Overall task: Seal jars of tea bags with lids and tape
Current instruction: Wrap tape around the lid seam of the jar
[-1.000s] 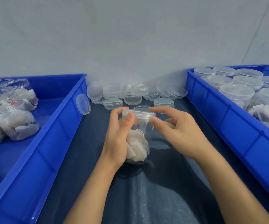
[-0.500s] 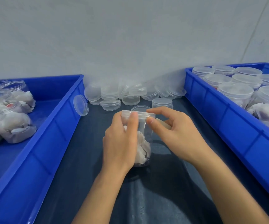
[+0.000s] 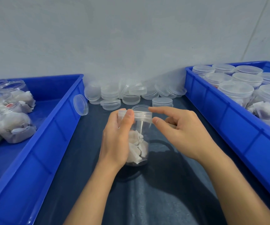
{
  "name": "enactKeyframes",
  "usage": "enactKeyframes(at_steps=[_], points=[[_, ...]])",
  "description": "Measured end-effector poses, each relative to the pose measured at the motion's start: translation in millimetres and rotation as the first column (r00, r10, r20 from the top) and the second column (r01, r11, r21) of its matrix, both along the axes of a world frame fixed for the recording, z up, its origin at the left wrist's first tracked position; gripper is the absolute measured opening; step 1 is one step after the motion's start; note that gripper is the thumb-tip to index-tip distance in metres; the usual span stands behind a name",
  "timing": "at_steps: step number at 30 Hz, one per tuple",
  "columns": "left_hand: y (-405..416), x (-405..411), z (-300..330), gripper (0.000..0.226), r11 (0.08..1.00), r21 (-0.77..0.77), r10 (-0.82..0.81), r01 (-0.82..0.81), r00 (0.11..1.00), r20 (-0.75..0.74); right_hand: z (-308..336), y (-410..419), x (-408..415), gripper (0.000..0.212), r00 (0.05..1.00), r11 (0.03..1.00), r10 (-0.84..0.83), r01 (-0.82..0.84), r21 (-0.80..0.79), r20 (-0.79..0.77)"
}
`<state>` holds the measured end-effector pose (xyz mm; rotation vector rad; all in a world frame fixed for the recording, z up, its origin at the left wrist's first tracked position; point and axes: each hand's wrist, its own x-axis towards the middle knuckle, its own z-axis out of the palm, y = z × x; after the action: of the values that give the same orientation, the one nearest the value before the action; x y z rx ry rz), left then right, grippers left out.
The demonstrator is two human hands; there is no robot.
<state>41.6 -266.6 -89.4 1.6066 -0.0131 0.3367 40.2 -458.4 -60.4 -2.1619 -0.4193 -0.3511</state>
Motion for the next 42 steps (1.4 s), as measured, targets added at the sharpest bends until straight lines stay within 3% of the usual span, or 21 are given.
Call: enactKeyframes(at_steps=[10,13,21,24,30,38,42], points=[[7.2,1.6,3.3,0.042,0.991,-0.04,-0.129,0.128,0.991,-0.035,-1.4,1.7,0.3,0.022,1.0,0.999,-0.015,0.016,-0.027,0.028],[8.8,0.5,3.3,0.055,0.989,-0.002,-0.148,0.148,0.988,-0.051,-3.0,3.4,-0.2,0.019,0.997,0.997,-0.043,0.047,-0.055,0.061],[5.6,-6.0,6.8,0.087,0.93,0.365,0.05,-0.05,0.999,0.008,-2.0,7.4,-6.3,0.024,0.989,0.988,-0.098,0.11,-0.111,0.107],[-0.9,-10.2,8.0,0.093,0.918,0.39,0.067,-0.071,0.997,0.024,-4.3,11.3,-5.1,0.022,0.991,0.984,-0.077,0.093,-0.15,0.111],[-5.2,-11.5,4.3,0.078,0.928,0.363,0.073,-0.088,0.996,0.053,-8.7,5.7,-2.0,0.008,0.999,0.99,-0.044,0.045,-0.131,0.009],[-6.1,-11.2,1.7,0.079,0.901,0.418,0.081,-0.116,0.992,0.1,-3.9,2.6,-3.1,0.056,0.999,0.965,-0.037,0.035,-0.26,-0.003],[-5.7,-10.2,3.9,0.081,0.892,0.428,0.106,-0.145,0.988,0.114,-1.3,1.1,-4.6,0.057,1.0,0.962,-0.011,0.012,-0.274,0.003]])
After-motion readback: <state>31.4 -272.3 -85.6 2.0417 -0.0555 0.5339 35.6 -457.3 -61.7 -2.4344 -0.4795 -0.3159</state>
